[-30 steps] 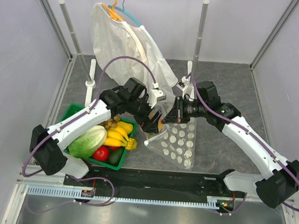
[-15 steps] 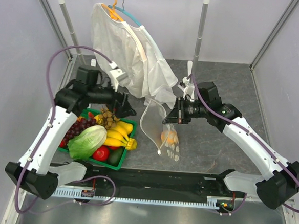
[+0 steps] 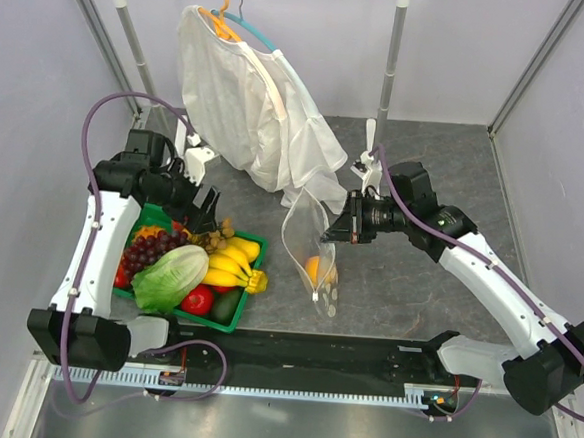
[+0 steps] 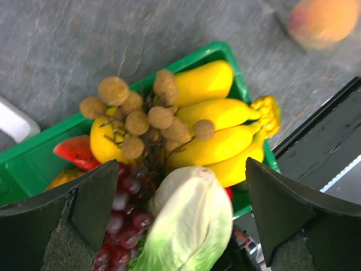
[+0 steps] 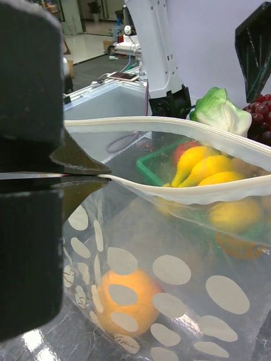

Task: Place the food in the zip-top bag and seal the zipper
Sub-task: Pick up the fake fruit from the bin.

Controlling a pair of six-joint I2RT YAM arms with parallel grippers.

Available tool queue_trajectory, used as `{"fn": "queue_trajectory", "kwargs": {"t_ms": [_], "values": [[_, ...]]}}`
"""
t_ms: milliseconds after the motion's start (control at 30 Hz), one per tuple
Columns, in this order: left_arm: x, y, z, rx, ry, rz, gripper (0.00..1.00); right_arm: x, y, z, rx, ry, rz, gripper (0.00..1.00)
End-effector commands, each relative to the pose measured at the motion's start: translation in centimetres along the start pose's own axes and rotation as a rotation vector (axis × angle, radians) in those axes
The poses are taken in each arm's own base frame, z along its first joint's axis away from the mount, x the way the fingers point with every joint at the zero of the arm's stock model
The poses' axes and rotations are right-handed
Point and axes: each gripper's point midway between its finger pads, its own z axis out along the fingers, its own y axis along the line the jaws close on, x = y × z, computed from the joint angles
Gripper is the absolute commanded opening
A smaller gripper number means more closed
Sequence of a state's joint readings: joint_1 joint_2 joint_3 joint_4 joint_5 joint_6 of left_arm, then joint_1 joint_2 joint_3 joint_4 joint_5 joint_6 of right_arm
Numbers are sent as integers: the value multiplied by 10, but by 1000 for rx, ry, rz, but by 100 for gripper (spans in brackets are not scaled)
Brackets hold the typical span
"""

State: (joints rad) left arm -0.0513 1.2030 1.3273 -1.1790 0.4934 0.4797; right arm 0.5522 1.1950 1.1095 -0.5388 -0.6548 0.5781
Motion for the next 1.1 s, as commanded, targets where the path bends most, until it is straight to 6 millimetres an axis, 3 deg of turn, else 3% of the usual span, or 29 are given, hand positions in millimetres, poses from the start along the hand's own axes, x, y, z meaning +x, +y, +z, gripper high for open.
{"fn": "queue_trajectory", "kwargs": {"t_ms": [0,167,233,367,567,700,1067], "values": [[5,20,-17,-47,65,86,99,-3,1,-5,5,-28,-47,0],[32,49,-47,-94,136,-2,98,2,-5,-5,20,-18,-47,0],[42,49,-58,-84,165,-36,97,3,-7,-4,25,-11,-61,0],[69,64,-73,-113,203,44,98,3,-13,-1,44,-2,-66,0],[86,67,-55,-3,219,142,95,2,-16,2,52,11,-60,0],[92,74,-41,44,231,172,86,2,-18,1,70,7,-64,0],[135,70,-15,172,354,212,87,4,-24,7,69,26,-57,0]]}}
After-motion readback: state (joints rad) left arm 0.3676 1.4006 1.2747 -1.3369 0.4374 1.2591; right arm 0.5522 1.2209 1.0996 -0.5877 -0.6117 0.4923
